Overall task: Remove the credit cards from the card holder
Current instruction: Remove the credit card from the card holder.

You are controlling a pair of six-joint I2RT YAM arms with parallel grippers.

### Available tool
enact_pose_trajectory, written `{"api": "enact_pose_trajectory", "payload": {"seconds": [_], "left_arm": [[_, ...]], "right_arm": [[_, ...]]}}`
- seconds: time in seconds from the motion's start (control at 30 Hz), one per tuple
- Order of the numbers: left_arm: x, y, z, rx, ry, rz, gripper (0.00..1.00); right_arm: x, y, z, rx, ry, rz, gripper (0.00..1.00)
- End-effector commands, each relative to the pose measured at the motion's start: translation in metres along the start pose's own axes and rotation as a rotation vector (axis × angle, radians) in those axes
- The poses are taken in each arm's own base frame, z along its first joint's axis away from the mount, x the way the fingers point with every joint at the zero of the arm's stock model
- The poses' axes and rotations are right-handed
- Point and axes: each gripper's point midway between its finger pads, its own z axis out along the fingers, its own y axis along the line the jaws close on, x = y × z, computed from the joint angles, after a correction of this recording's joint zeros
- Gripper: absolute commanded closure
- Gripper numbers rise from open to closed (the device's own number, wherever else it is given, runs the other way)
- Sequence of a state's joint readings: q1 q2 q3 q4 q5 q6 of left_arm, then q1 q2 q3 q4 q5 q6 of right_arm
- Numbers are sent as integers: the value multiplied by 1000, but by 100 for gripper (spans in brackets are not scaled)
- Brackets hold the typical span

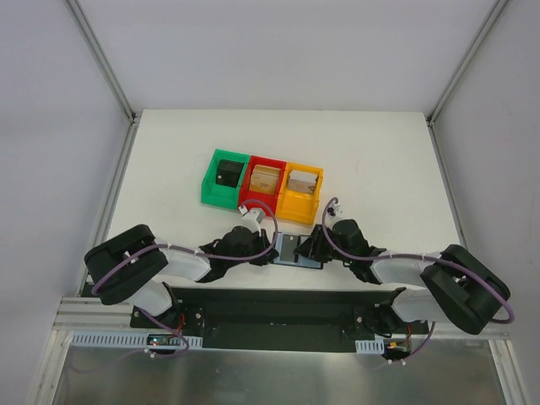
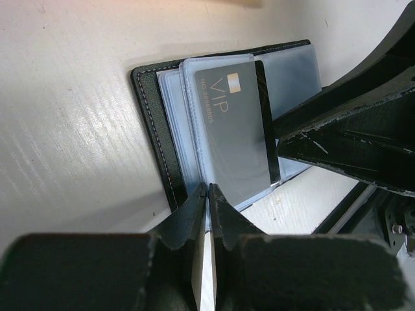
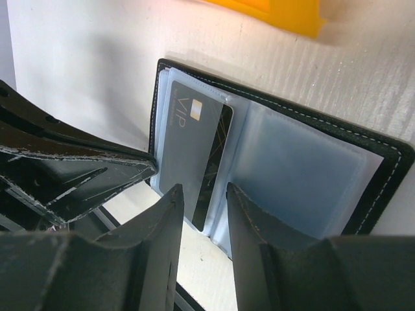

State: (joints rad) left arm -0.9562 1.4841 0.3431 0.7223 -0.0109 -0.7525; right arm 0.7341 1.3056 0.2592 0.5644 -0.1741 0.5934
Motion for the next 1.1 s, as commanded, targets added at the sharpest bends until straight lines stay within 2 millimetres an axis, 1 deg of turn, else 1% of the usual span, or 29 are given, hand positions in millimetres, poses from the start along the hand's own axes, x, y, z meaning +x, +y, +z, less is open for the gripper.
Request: {"api": "enact_pose_trajectory", "payload": {"seconds": [0.0,0.13,0.17,0.23,0.33,0.4,0.43,0.53,0.7,0.9,1.07], "left_arm": [[9,8,1,-32,13,-6,97],[-3,7,-5,-38,-34,-6,97],[-6,7,-7,-45,-44,-4,96],[-14,1,-11,-41,-61,6,90],[-26,-10,-15,-21,-79,22,76],[-32,-18,-17,-7,-82,29,71],[-35,-21,-17,2,-87,29,70],[-41,-31,-17,33,-94,38,71],[-38,-40,-7,75,-70,39,82],[-26,-27,5,34,-35,12,90],[-21,-19,9,11,-22,1,92]], "right_arm": [[-3,4,1,-43,-15,17,65],[-4,5,-1,-48,-17,19,62],[-5,4,-1,-47,-18,17,61],[-4,2,-1,-43,-16,18,59],[-4,2,0,-41,-10,14,57],[-3,1,0,-38,-7,14,57],[-3,1,0,-38,-7,14,57],[-3,0,1,-33,-5,16,57],[-3,-1,1,-32,-3,15,57],[-1,0,0,-41,7,12,56],[-1,1,0,-43,7,11,56]]}}
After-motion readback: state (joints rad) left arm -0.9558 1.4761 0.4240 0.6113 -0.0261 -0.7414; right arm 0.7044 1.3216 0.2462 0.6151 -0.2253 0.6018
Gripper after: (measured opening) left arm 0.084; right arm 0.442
